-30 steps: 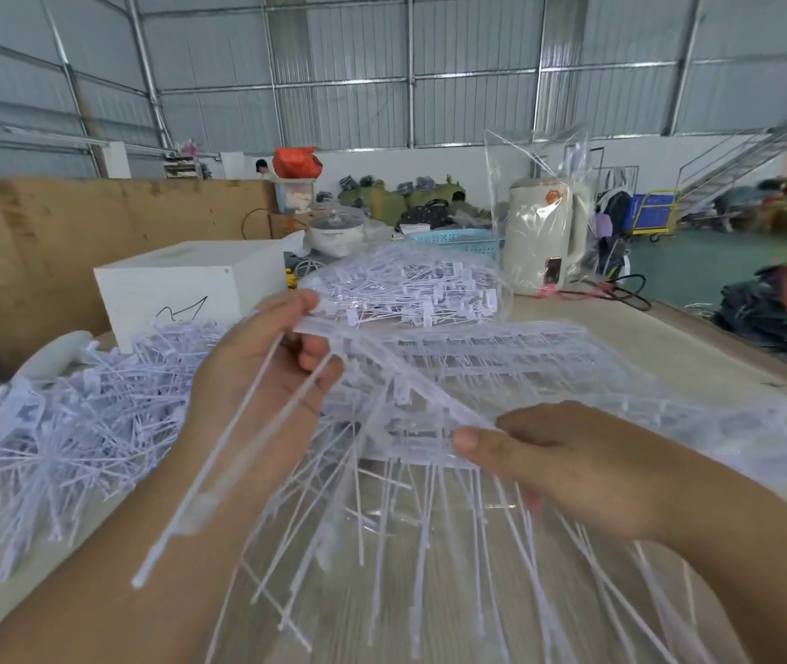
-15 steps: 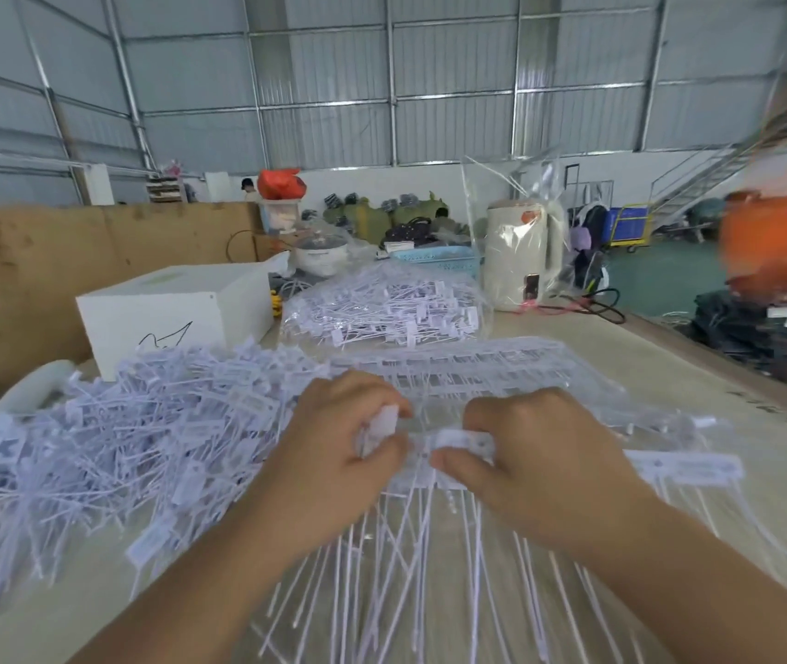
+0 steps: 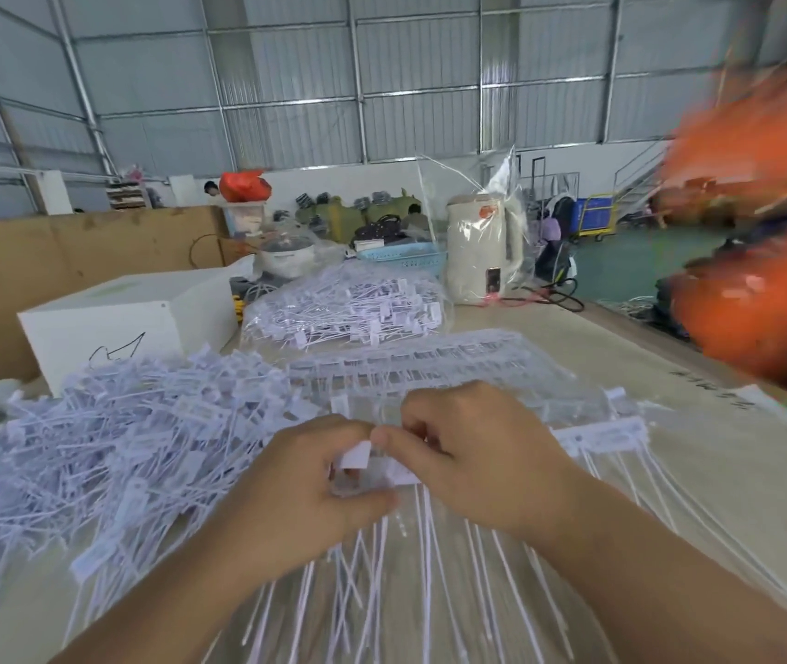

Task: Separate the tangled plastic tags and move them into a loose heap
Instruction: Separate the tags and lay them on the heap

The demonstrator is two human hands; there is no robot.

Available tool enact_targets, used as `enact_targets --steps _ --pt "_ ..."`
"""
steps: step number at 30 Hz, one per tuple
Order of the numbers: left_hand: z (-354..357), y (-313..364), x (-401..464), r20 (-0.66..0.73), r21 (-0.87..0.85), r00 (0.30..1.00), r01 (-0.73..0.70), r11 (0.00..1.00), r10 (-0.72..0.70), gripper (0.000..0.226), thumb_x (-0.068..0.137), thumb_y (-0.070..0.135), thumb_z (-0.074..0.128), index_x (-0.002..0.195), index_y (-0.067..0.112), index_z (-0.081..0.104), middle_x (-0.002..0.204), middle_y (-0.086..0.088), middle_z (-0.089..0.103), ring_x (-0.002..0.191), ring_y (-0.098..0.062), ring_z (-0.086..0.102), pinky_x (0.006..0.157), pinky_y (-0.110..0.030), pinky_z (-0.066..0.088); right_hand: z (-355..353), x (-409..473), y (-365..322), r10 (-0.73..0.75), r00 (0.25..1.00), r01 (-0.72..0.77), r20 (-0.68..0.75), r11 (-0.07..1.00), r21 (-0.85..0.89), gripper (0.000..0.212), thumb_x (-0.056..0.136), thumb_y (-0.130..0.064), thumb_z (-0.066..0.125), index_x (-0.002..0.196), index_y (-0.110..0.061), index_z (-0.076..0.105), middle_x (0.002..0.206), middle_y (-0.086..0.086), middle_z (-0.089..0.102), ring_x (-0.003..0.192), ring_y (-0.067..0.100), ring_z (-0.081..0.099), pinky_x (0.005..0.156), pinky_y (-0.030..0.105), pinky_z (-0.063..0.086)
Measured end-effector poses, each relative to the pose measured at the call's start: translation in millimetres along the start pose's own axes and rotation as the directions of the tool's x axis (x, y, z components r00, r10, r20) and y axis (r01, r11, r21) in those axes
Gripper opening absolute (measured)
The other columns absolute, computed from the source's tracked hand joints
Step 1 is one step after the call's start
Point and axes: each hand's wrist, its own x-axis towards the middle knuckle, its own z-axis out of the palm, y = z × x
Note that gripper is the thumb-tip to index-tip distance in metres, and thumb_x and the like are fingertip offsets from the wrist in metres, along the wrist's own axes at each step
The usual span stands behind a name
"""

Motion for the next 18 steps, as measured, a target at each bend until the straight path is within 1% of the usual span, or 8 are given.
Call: enact_targets --steps 2,5,7,9,12,13,15,18 --pt "4 1 -1 0.003 0.021 1.0 0.001 1.0 -0.001 0.035 0.064 0.06 0.068 0.095 0.044 0.068 0.085 0.005 0.064 0.082 -0.012 0.061 0.073 -0.038 0.052 0 -1 -2 0.006 1.0 -0.006 -0.001 1.0 0.031 0.042 0.095 -0.053 0.045 0.063 -0.026 0.039 0.053 -0.007 0.044 0.055 0.014 0.047 0.054 0.031 0.04" --pt "9 9 -3 -0.06 0.096 0.998 -0.023 0.995 0.029 0.031 0.064 0.052 0.058 0.085 0.033 0.07 0.08 0.006 0.065 0.076 -0.012 0.062 0.069 -0.04 0.052 0 -2 -8 -0.002 0.999 0.001 0.038 1.0 0.032 0.035 0.094 -0.051 0.045 0.07 -0.026 0.044 0.057 -0.008 0.045 0.06 0.017 0.051 0.057 0.032 0.042" --pt "4 14 -2 -0.152 0.13 0.985 -0.059 0.99 0.079 0.024 0.061 0.044 0.054 0.074 0.027 0.065 0.071 0.006 0.061 0.067 -0.012 0.057 0.062 -0.035 0.048 -3 -3 -7 0.022 0.996 -0.023 0.083 1.0 0.013 0.032 0.092 -0.051 0.048 0.073 -0.025 0.046 0.06 -0.007 0.046 0.062 0.015 0.051 0.054 0.031 0.037" --pt "-8 16 0 -0.288 0.182 0.949 -0.08 0.98 0.131 0.017 0.061 0.039 0.05 0.067 0.025 0.057 0.066 0.005 0.052 0.064 -0.012 0.049 0.059 -0.029 0.04 -10 -4 -5 0.039 0.992 -0.043 0.119 0.998 0.036 0.037 0.088 -0.059 0.051 0.073 -0.025 0.046 0.062 -0.007 0.048 0.06 0.008 0.049 0.051 0.03 0.031" --pt "-27 13 2 -0.439 0.246 0.887 -0.034 0.969 0.143 0.022 0.064 0.036 0.046 0.074 0.019 0.057 0.078 0.008 0.049 0.076 -0.003 0.048 0.065 -0.015 0.034 -20 -5 -5 0.059 0.988 -0.066 0.143 0.997 0.047 0.041 0.079 -0.076 0.048 0.084 -0.036 0.045 0.072 -0.013 0.053 0.065 -0.002 0.048 0.052 0.026 0.031" --pt "-30 12 2 -0.457 0.244 0.879 -0.025 0.969 0.137 0.023 0.064 0.036 0.046 0.076 0.02 0.057 0.08 0.011 0.049 0.08 0.0 0.048 0.066 -0.01 0.032 -21 -5 -5 0.076 0.985 -0.082 0.154 0.996 0.035 0.044 0.077 -0.08 0.047 0.087 -0.036 0.046 0.074 -0.014 0.053 0.067 -0.001 0.049 0.053 0.027 0.032" --pt "-31 9 1 -0.452 0.247 0.882 -0.023 0.969 0.136 0.023 0.064 0.037 0.046 0.079 0.024 0.058 0.078 0.015 0.053 0.078 0.006 0.05 0.064 -0.008 0.032 -22 -5 -5 0.113 0.976 -0.115 0.185 0.993 0.0 0.053 0.073 -0.085 0.043 0.09 -0.035 0.049 0.076 -0.012 0.054 0.068 0.002 0.051 0.054 0.028 0.033" --pt "-37 3 1 -0.543 0.097 0.839 0.018 0.995 0.038 0.02 0.064 0.042 0.049 0.081 0.035 0.058 0.074 0.018 0.061 0.063 -0.004 0.061 0.049 -0.019 0.043 -25 -6 -3 0.177 0.961 -0.18 0.214 0.984 -0.006 0.083 0.058 -0.098 0.025 0.109 -0.038 0.051 0.077 -0.014 0.055 0.069 0.002 0.054 0.056 0.026 0.038"
